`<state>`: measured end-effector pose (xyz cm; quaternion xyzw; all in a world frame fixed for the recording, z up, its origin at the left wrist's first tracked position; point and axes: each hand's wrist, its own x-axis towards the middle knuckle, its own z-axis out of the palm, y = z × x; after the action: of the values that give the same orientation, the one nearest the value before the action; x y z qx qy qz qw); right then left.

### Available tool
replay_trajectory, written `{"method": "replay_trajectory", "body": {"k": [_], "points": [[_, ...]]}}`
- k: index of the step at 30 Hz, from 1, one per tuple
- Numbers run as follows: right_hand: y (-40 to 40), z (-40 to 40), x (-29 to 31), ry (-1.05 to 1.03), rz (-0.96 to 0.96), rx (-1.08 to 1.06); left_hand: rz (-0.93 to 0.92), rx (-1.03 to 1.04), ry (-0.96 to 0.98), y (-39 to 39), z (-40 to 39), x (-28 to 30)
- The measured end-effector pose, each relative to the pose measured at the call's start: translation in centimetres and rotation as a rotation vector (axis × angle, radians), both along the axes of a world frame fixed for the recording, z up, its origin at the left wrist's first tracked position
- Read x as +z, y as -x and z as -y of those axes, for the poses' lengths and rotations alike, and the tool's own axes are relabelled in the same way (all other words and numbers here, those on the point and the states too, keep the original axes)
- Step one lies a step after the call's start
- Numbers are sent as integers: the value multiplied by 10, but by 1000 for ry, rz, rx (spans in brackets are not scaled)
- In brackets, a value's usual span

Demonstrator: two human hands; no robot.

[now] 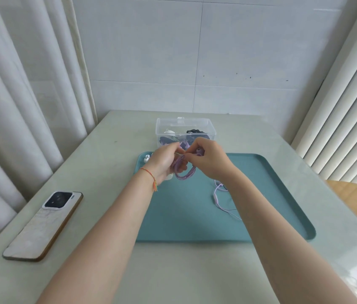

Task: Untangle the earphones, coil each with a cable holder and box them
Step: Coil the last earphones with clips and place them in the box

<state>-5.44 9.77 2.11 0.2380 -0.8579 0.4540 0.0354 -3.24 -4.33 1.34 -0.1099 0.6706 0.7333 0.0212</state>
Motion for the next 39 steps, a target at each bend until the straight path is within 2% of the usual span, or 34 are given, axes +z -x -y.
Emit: {"method": "replay_trajectory", "body": {"k": [2, 5, 7, 9, 11, 13, 17, 25, 28, 32, 34, 37, 39], "points": [[10, 6, -2, 16, 4, -9, -51, 122, 171, 9, 16, -3], [20, 14, -5, 13, 12, -5, -62, 291, 609, 20, 47, -12], [24, 20, -8, 18, 28, 1, 7, 288, 910, 24, 64, -16], [30, 26, -11, 12, 39, -1, 82, 179, 1102, 29, 72, -19], [34, 28, -15, 14, 45, 1, 137, 49, 1148, 32, 73, -22], [36, 28, -17, 17, 55, 3, 158, 11, 1144, 36, 73, -26], [39, 22, -20, 29, 62, 3, 109, 216, 1088, 38, 71, -37], [42, 14, -17, 19, 62, -14, 84, 232, 1243, 42, 69, -45], [42, 13, -16, 21, 78, -10, 61, 197, 1114, 36, 67, -38], [41, 12, -11, 91, 136, 34, 25, 202, 565, 35, 65, -34], [41, 10, -9, 147, 175, 55, 2, 173, 360, 34, 63, -29], [40, 7, -5, 308, 249, 111, -113, 105, 189, 31, 57, -16], [40, 5, -2, 411, 303, 153, -203, 52, 150, 27, 51, -4]]}}
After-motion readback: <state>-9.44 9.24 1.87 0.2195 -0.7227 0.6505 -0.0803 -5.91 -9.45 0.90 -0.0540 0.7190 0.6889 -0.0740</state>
